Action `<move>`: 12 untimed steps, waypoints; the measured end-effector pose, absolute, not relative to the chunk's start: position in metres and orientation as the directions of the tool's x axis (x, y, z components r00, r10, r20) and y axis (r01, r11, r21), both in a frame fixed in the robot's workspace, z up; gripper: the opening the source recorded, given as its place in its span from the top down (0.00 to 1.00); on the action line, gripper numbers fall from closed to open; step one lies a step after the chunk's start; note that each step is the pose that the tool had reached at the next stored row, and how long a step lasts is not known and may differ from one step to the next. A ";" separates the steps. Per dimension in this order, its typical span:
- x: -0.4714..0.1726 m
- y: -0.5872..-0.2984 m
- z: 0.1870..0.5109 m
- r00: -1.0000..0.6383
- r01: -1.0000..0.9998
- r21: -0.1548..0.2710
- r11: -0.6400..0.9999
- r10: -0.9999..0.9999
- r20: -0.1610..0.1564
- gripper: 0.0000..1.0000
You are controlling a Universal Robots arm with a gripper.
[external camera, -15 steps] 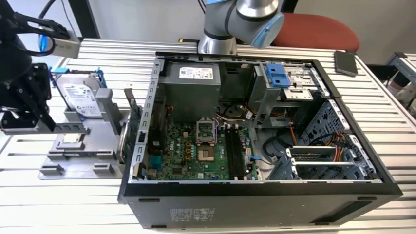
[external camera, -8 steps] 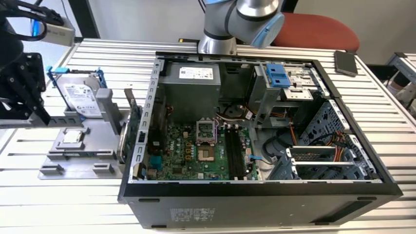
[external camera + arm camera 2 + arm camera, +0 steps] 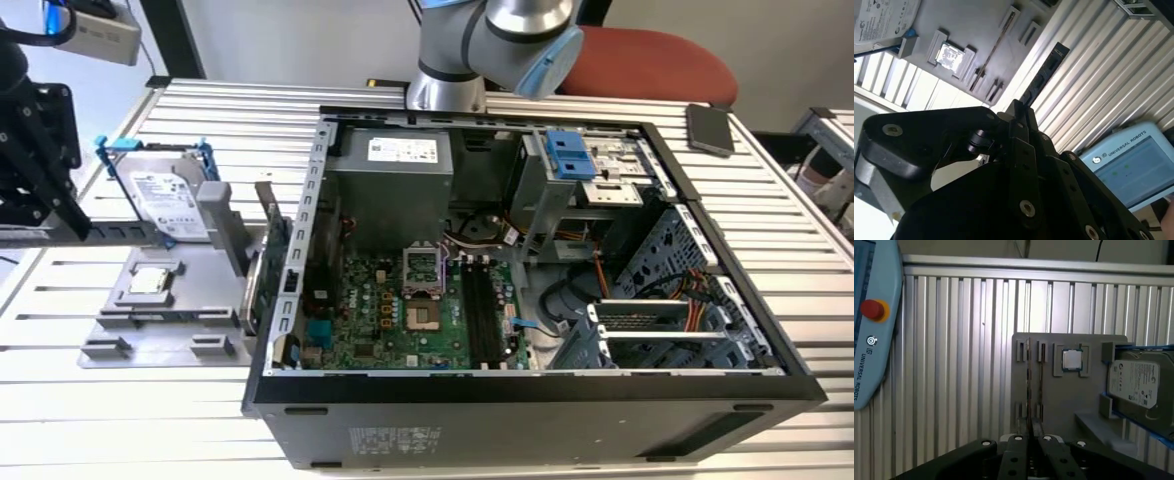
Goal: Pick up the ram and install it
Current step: 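Pick up the ram and move it above insertion slot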
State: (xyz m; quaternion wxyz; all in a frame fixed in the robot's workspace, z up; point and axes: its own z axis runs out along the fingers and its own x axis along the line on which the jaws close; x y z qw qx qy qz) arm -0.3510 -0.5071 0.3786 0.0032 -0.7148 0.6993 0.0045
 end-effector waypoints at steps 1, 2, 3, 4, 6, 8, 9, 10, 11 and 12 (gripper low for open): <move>-0.351 -0.507 0.381 0.022 -1.000 0.002 -0.022 -1.000 -0.011 1.00; -0.351 -0.507 0.383 0.022 -1.000 0.002 -0.022 -1.000 -0.011 1.00; -0.351 -0.507 0.385 0.022 -1.000 0.002 -0.022 -1.000 -0.011 1.00; -0.351 -0.507 0.387 0.022 -1.000 0.002 -0.022 -1.000 -0.011 1.00; -0.351 -0.507 0.391 0.022 -1.000 0.002 -0.022 -1.000 -0.011 1.00; -0.351 -0.507 0.393 0.022 -1.000 0.002 -0.022 -1.000 -0.011 1.00; -0.351 -0.507 0.393 0.022 -1.000 0.002 -0.022 -1.000 -0.011 1.00; -0.351 -0.507 0.393 0.022 -1.000 0.001 -0.022 -1.000 -0.011 1.00; -0.351 -0.507 0.393 0.022 -1.000 0.001 -0.022 -1.000 -0.011 1.00; -0.351 -0.507 0.393 0.022 -1.000 0.002 -0.022 -1.000 -0.011 1.00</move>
